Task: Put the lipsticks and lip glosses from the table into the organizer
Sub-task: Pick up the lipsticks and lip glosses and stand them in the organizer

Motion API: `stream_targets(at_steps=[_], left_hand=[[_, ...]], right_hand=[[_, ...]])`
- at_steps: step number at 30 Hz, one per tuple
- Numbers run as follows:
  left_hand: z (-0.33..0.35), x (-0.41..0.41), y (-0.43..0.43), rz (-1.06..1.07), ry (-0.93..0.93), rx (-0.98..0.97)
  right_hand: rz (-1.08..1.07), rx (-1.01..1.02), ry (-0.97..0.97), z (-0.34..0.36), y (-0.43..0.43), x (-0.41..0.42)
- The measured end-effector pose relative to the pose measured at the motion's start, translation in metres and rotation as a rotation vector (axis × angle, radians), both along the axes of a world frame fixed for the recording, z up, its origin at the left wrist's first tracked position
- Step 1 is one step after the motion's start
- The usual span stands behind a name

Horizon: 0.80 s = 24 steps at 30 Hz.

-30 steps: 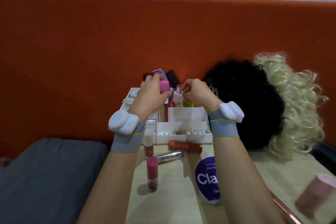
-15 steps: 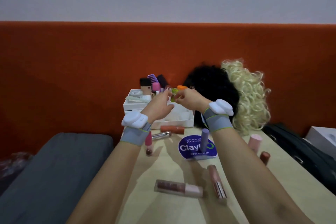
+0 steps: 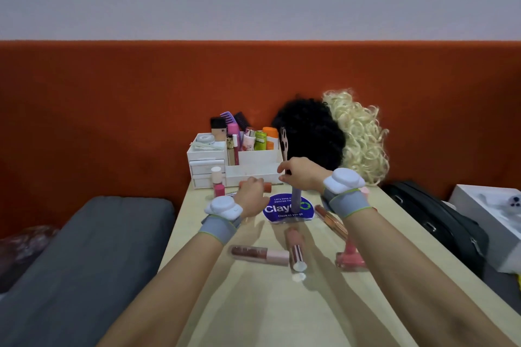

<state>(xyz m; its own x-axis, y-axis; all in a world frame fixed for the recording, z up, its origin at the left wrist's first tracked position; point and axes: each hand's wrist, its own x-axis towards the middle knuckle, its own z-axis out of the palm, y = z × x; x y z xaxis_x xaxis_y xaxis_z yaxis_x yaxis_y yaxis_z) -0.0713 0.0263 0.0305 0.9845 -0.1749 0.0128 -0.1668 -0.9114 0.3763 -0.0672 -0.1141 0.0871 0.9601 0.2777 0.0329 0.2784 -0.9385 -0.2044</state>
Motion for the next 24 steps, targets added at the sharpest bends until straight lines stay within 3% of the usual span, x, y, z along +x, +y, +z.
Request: stream_targets(at_steps=[12,16,24], left_hand=[[-0.044,0.012,-0.004,0.178,-0.006,0.348],[-0.057,0.02,-0.009,0.291,-0.031,0.274],[-0.069,0.02,0.0,0.249,-0.06,0.163]], right_hand=[[0.051,-0.06,0.022,-0.025,-0.017,-0.007],[0.055,-0.043,0.011,-0.027,-0.021,-0.004],[0.072,-0.023,0.008,-0.03,-0.024,-0.003]])
